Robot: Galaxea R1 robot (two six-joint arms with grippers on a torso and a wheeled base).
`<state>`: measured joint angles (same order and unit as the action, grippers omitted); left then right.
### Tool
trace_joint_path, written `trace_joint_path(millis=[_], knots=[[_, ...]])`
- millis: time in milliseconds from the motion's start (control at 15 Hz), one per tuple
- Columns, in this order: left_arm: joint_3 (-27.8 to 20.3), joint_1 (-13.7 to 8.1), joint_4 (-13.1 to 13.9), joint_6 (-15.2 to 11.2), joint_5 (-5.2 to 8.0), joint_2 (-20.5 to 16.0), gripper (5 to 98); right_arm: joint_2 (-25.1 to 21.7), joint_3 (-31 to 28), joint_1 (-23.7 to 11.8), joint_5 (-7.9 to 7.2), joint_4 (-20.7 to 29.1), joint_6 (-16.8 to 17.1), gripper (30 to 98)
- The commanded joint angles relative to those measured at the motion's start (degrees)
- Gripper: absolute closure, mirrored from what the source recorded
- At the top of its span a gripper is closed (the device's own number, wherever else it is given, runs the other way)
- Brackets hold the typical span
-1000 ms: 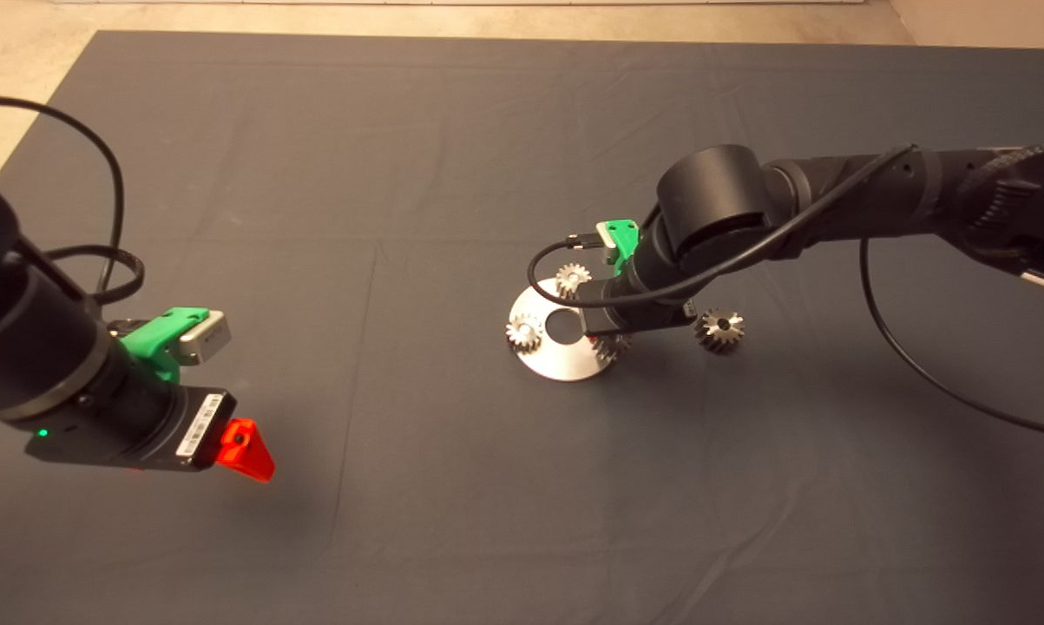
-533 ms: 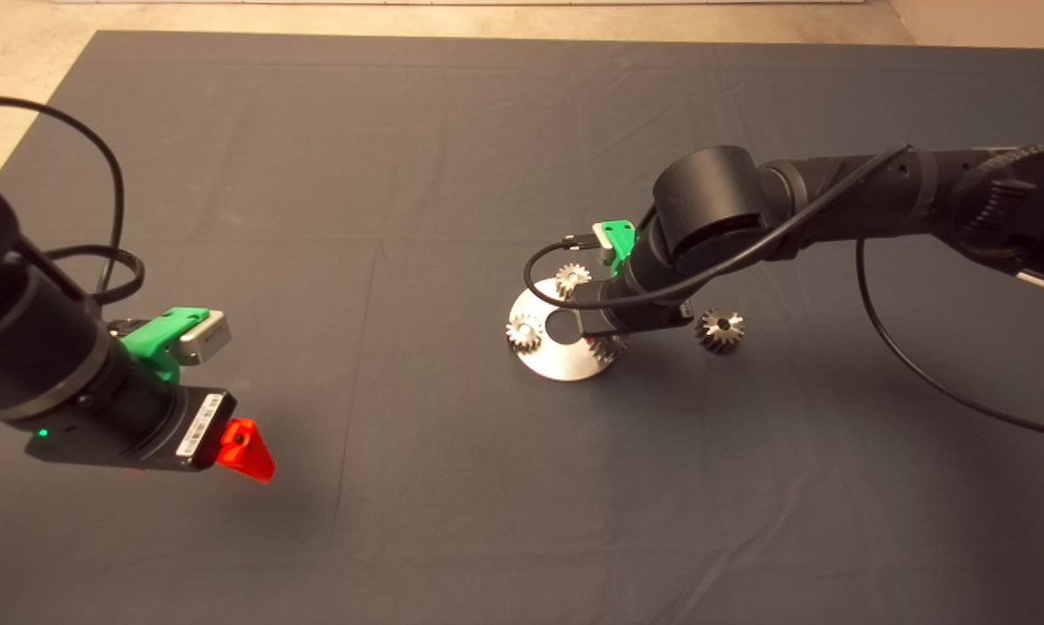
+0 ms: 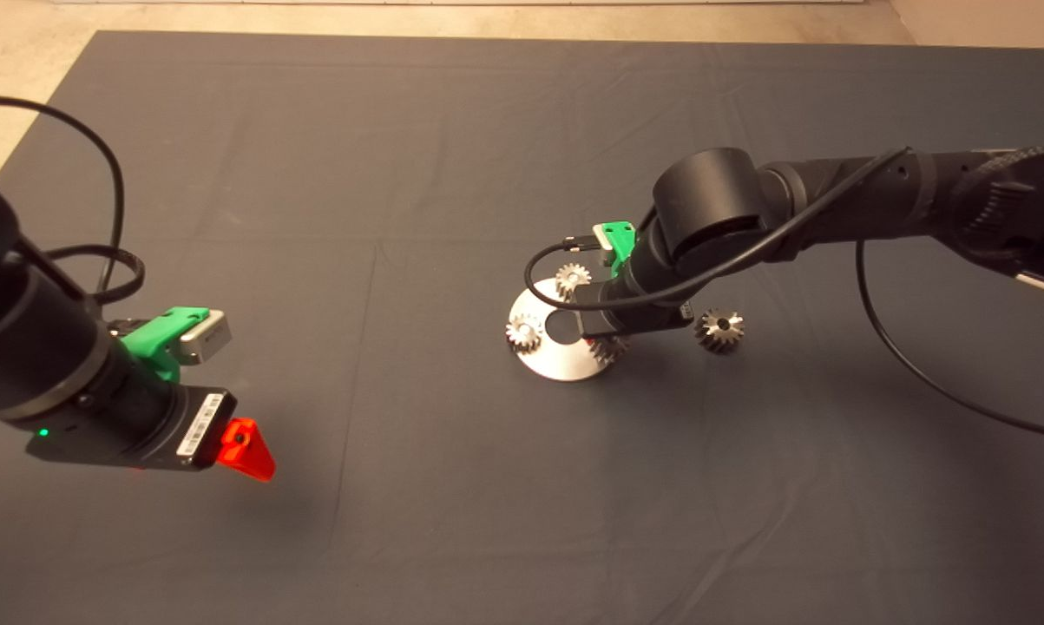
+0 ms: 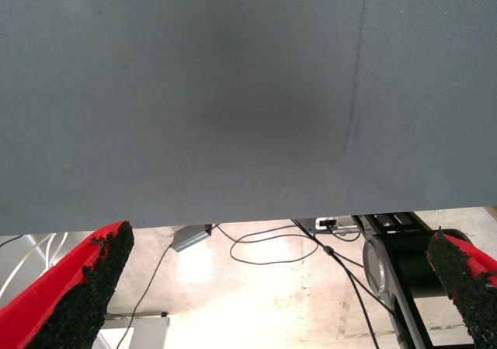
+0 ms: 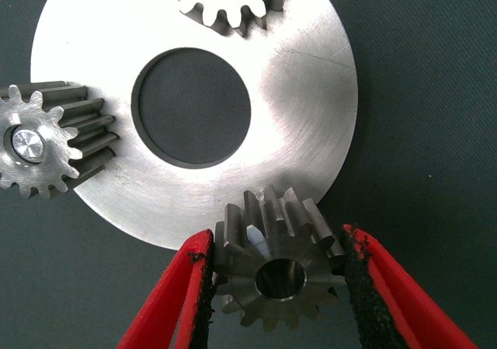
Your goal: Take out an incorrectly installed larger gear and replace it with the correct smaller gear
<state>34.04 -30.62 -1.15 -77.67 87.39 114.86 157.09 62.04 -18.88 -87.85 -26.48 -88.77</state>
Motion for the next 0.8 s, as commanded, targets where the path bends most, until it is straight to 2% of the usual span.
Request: trace_joint_path(millis=[0, 733], knots=[[-0.3, 0.21, -0.7, -0.12, 5.15, -0.2, 5.4, -1.28, -1.85, -0.81, -7.16, -1.99, -0.26, 88.0], [0.05, 0.21, -0.7, 0.15, 5.24, -0.23, 5.4, -0.94, -1.15, -0.9, -7.16, -2.4, 0.09, 88.0]])
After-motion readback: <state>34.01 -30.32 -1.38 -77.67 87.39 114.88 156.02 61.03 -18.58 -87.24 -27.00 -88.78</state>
